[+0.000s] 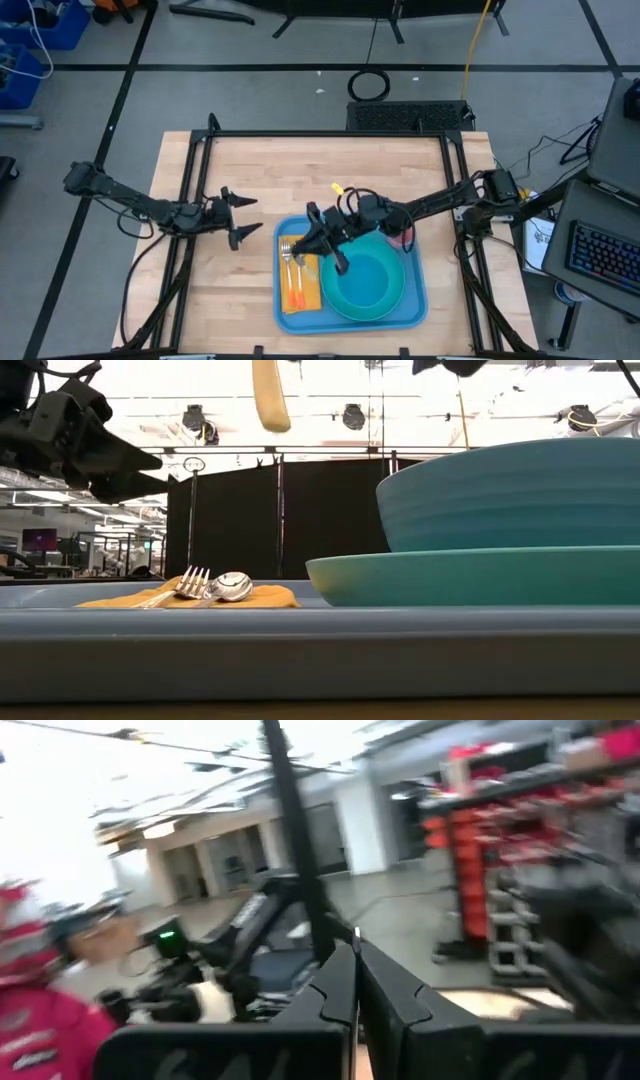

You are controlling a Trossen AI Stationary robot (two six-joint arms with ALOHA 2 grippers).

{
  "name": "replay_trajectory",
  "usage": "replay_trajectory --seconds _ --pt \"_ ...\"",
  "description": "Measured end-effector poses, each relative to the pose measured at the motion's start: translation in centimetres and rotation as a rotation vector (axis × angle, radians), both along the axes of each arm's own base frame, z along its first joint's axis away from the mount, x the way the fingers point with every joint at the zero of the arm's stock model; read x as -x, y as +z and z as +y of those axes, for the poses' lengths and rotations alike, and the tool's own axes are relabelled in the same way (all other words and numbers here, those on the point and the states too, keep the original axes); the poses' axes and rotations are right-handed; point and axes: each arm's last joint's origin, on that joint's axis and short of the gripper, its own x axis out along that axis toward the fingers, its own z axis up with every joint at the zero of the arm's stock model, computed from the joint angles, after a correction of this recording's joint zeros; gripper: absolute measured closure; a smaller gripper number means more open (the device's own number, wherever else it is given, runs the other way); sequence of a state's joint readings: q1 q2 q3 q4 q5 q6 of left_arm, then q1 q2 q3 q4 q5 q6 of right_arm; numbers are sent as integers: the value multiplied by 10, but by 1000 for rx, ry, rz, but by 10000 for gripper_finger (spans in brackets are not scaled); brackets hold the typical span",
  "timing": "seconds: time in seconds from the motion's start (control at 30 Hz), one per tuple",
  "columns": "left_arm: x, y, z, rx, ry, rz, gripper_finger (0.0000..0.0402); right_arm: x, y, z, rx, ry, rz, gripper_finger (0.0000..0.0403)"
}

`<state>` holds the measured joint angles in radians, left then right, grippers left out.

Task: Set up tray
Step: Put the light yellow knife on the yellow napkin to the right of the orange spoon

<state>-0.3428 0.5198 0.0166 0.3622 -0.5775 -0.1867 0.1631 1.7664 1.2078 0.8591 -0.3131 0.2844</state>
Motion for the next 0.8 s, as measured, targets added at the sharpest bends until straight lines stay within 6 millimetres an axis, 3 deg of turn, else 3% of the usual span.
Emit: replay_trajectory --seconds 0.27,0.53,0.8 --pt "-1 0 4 -49 45 16 32 -5 -25 -28 -196 -78 59 403" --pt "-1 0 8 -50 103 15 34 -24 -71 -31 -374 -157 188 403" --pt "-1 0 8 -35 105 10 34 -28 -84 -34 -501 -246 246 403"
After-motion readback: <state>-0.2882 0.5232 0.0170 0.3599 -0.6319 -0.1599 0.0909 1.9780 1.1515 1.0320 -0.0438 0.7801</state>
